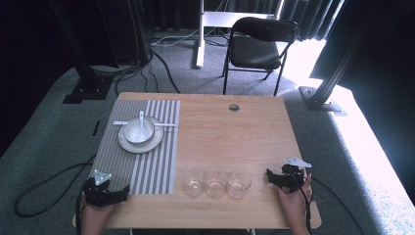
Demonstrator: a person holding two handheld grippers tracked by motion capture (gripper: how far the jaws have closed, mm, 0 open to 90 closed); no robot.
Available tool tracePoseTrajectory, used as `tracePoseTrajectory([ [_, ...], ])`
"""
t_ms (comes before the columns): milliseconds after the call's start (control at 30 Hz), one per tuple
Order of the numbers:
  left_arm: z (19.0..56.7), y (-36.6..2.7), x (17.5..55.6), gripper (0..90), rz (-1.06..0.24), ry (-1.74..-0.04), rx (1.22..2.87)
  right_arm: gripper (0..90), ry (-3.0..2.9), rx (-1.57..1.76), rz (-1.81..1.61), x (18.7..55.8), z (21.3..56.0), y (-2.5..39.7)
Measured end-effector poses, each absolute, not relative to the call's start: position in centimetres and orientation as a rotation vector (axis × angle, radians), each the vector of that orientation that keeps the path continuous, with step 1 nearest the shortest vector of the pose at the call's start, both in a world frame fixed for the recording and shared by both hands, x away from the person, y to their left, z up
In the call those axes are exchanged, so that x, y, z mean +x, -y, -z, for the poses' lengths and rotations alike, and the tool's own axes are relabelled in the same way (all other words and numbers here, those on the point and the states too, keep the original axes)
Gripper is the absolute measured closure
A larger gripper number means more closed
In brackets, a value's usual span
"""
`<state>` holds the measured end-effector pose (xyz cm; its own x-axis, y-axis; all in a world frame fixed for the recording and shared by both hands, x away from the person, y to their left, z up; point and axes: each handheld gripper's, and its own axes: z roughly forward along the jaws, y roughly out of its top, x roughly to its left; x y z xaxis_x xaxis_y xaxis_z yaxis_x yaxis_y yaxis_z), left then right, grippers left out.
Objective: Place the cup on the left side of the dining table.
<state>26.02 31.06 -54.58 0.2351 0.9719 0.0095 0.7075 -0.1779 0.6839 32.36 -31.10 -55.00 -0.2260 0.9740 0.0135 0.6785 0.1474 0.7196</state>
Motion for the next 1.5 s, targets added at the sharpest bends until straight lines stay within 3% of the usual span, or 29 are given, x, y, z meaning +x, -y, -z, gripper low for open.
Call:
tracePoseTrajectory([
  [367,53.9,-32.3,25.3,0.2,-0.596,-1.482,2.037,11.3,-1.972,1.572,-0.850,32.4,55.0,31.1],
  [467,54.0,-33.0,24.9,0.1,-0.494,-1.432,2.036,11.3,-1.972,1.571,-0.850,32.4,55.0,31.1],
  [600,54.0,-33.4,24.5,0.2,-0.488,-1.396,2.044,11.4,-1.972,1.572,-0.849,32.4,55.0,31.1],
  [1500,53.4,-32.4,24.0,0.2,-0.392,-1.222,2.155,11.4,-1.969,1.573,-0.849,32.3,55.0,31.1],
])
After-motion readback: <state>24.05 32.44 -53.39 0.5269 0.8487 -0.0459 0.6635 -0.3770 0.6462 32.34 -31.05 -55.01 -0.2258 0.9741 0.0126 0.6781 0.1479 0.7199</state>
